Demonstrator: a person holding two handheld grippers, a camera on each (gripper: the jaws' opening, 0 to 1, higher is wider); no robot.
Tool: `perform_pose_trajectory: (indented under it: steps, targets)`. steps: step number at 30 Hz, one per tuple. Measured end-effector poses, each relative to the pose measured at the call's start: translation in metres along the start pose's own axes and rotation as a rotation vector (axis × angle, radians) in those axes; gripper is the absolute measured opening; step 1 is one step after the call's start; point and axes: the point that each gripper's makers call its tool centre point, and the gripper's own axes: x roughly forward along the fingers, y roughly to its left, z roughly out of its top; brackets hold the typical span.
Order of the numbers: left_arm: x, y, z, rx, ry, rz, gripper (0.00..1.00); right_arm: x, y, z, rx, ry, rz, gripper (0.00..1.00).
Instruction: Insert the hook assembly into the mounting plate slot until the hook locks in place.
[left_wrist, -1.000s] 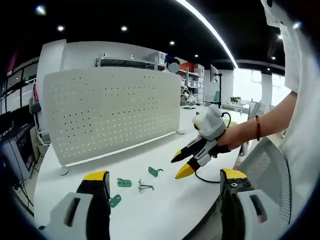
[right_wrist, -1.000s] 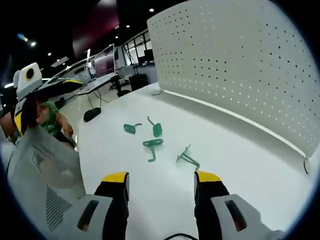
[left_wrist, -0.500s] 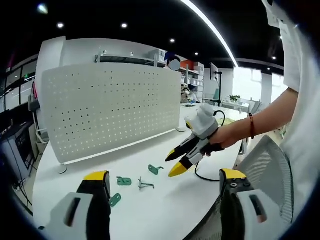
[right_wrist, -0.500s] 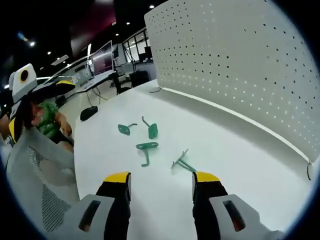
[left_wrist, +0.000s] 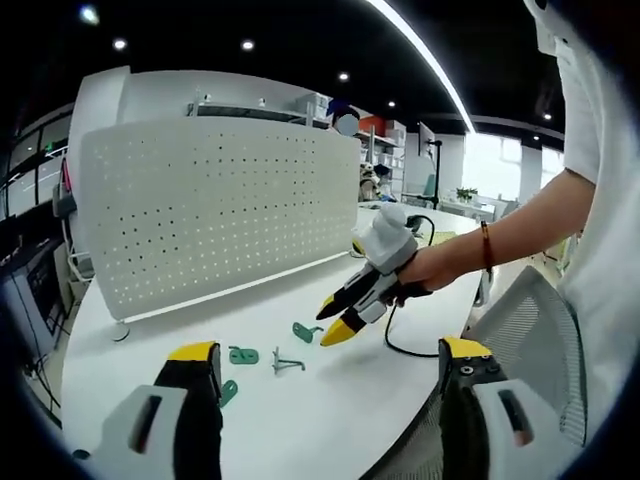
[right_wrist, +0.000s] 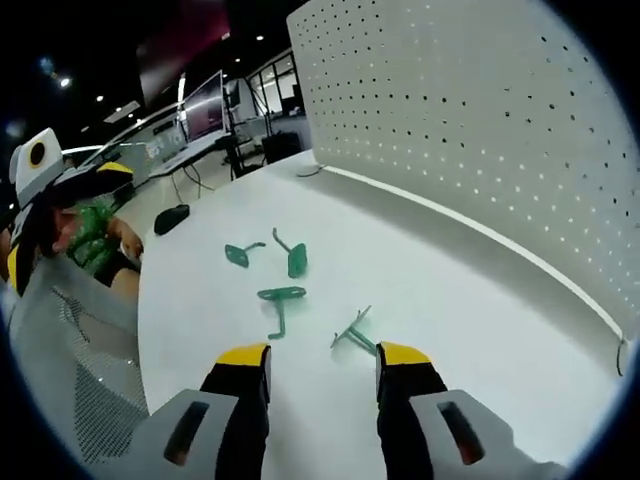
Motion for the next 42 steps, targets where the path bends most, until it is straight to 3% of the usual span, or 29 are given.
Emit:
perform_pose_trajectory:
  steps: [22, 35, 42]
  targets:
    - [0.002, -0.001, -0.01, -0.022, 0.028, -0.009, 0.91, 0.022, -0.011, -0.007, -0.008, 0.048, 0.016, 0.36]
    - [0.004, -0.002, -0.012, -0.031, 0.031, -0.016, 0.9, 0.025, -0.007, -0.008, -0.056, 0.063, 0.022, 0.24]
    - [0.004, -0.002, -0.013, -0.032, 0.033, -0.02, 0.89, 0.026, -0.007, -0.016, -0.066, 0.092, 0.012, 0.13]
